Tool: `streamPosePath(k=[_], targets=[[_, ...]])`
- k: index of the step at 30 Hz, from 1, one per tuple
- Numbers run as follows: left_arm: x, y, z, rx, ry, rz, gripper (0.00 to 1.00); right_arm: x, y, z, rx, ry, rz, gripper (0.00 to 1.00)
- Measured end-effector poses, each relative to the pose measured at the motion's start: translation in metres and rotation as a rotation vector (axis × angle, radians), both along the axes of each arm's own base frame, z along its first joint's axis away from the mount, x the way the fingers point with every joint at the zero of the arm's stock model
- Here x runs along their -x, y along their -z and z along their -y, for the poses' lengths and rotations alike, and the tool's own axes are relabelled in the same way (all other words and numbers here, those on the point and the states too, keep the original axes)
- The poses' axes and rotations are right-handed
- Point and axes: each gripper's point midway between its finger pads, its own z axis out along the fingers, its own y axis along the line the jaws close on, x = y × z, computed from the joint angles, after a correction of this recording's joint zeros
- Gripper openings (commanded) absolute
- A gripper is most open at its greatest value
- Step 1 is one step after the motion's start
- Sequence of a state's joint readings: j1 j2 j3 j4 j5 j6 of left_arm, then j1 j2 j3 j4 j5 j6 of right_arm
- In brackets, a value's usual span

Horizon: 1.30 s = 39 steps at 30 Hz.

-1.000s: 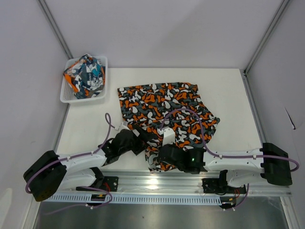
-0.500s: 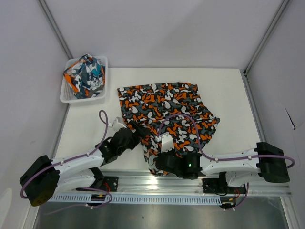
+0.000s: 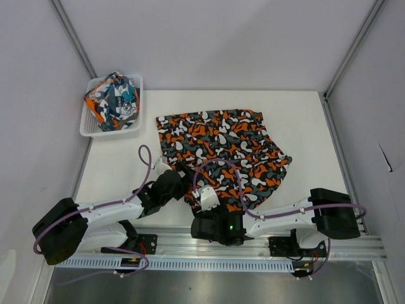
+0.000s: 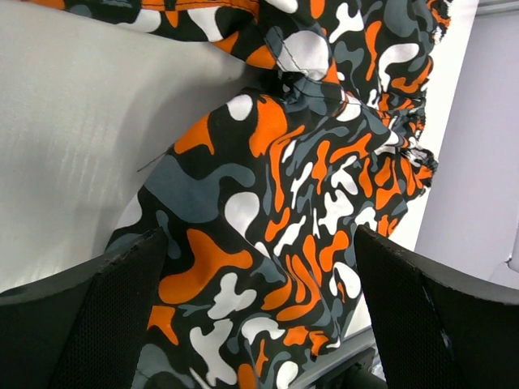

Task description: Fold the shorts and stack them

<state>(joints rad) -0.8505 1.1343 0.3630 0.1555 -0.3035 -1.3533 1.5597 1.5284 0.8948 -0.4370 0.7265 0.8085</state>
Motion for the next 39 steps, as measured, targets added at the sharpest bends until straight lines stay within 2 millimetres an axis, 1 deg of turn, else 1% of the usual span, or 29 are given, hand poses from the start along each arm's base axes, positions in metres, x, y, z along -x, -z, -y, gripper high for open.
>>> streamPosePath(k=[1, 3, 5, 8, 9, 16, 20, 23, 25, 30, 34, 39], targets=[[0.0, -0.001, 0.0, 0.003, 0.0, 0.003, 0.98, 0.001, 0.0, -0.001, 0.004, -0.004, 0.003, 0.67], [0.0, -0.005, 0.001, 0.011, 0.001, 0.01, 0.98, 0.004, 0.001, -0.002, 0.013, -0.01, 0.01, 0.76], [0.0, -0.009, 0.001, 0.021, 0.002, 0.018, 0.98, 0.008, 0.002, -0.004, 0.028, -0.015, 0.019, 0.82], [0.0, -0.013, 0.001, 0.03, 0.002, 0.027, 0.98, 0.014, 0.006, -0.007, 0.072, -0.023, 0.045, 0.86], [-0.001, -0.015, 0.002, 0.032, 0.002, 0.028, 0.98, 0.017, 0.008, -0.008, 0.086, -0.029, 0.052, 0.86], [-0.001, -0.019, 0.002, 0.037, 0.003, 0.033, 0.98, 0.043, 0.022, -0.021, 0.235, -0.073, 0.139, 0.83], [0.0, -0.019, 0.001, 0.033, 0.002, 0.03, 0.99, 0.051, 0.03, -0.022, 0.316, -0.064, 0.189, 0.78], [0.001, -0.022, -0.002, 0.033, -0.003, 0.036, 0.99, 0.048, 0.034, -0.011, 0.374, -0.045, 0.218, 0.74], [0.001, -0.026, -0.003, 0.037, -0.005, 0.042, 0.99, 0.047, 0.033, -0.006, 0.39, -0.035, 0.229, 0.71], [0.001, -0.034, -0.005, 0.038, -0.006, 0.058, 0.99, 0.043, 0.028, 0.006, 0.421, -0.013, 0.249, 0.69], [0.002, -0.033, -0.007, 0.027, -0.003, 0.056, 0.99, 0.041, 0.023, 0.014, 0.423, -0.007, 0.25, 0.66], [0.002, -0.033, -0.006, 0.01, 0.005, 0.05, 0.99, 0.039, 0.017, 0.02, 0.426, 0.0, 0.257, 0.66]])
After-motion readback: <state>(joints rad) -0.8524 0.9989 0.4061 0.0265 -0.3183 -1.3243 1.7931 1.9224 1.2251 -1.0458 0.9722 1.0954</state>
